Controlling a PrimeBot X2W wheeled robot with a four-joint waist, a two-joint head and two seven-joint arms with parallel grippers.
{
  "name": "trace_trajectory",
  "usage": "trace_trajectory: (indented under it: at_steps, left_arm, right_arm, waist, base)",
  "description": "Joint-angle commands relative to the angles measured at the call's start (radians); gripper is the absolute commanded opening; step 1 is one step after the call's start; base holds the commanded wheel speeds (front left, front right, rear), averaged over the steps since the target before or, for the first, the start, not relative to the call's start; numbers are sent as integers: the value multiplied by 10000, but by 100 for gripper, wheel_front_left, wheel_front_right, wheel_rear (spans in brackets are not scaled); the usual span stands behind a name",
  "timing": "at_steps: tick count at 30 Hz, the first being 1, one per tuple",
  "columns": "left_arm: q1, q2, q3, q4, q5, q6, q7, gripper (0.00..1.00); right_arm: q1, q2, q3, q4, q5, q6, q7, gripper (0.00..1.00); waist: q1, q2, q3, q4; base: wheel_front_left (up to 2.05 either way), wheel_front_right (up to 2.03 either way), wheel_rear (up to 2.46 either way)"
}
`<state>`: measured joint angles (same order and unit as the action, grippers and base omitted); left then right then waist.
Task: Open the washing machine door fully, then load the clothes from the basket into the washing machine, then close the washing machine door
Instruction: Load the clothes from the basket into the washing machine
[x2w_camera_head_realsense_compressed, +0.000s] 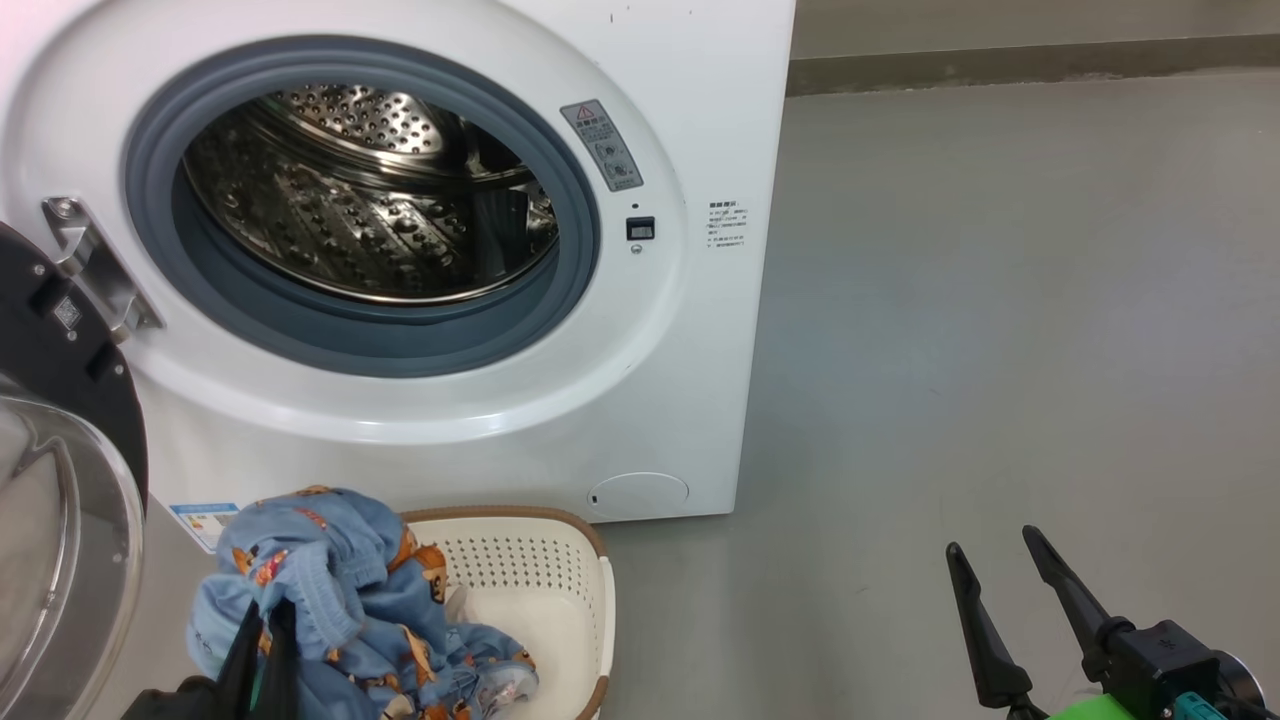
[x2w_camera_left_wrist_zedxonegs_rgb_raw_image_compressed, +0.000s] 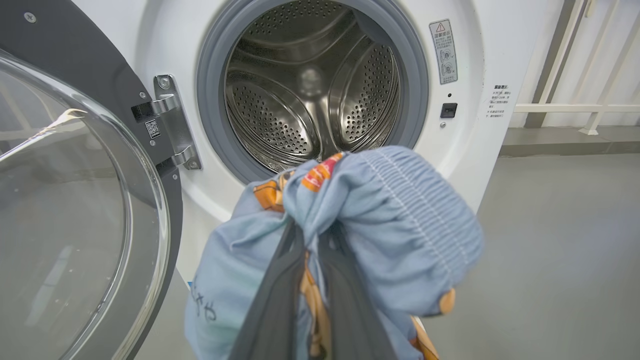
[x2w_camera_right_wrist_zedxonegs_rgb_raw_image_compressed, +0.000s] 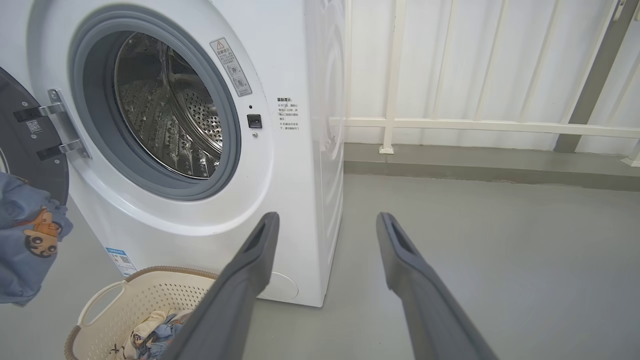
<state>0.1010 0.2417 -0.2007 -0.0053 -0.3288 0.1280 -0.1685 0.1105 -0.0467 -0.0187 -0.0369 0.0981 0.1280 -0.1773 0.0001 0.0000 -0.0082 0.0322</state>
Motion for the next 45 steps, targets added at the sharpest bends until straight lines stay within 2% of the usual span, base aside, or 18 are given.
trace_trajectory:
  at_steps: [1, 14, 22, 35, 39, 45]
  left_arm:
    - [-316, 215, 346, -278, -60, 70, -52, 0]
    - [-823, 174, 265, 104, -251, -35, -83, 0]
    - [-2165, -10, 129, 1020, -555, -439, -96, 0]
    - [-5978, -84, 188, 3849, -1137, -1296, 301, 0]
    - [-7762, 148, 331, 5039, -1372, -1663, 666, 0]
    - [-9757, 739, 509, 6143, -1541, -1879, 1515, 0]
  right_arm:
    - [-213, -44, 215, -230, -92, 27, -33, 100]
    - [-307, -38, 319, -292, -46, 27, -45, 100]
    - [-682, -37, 414, -446, -9, 27, -114, 100]
    - [-1601, -36, 346, -626, 139, 27, -414, 100]
    - [-2125, -36, 469, -507, 328, 27, -626, 100]
    - [-2727, -36, 578, -278, 622, 27, -800, 100]
  waist:
    - [-1, 0, 1, -7]
    - [-1, 0, 215, -110]
    - [-1, 0, 1120, -347]
    - [-1, 0, 3554, -666]
    - [-1, 0, 4588, -963]
    - [-1, 0, 5536, -1387]
  base:
    - [0, 0, 0]
    - [0, 0, 0]
    - [0, 0, 0]
    - [0, 0, 0]
    - [0, 0, 0]
    - [0, 0, 0]
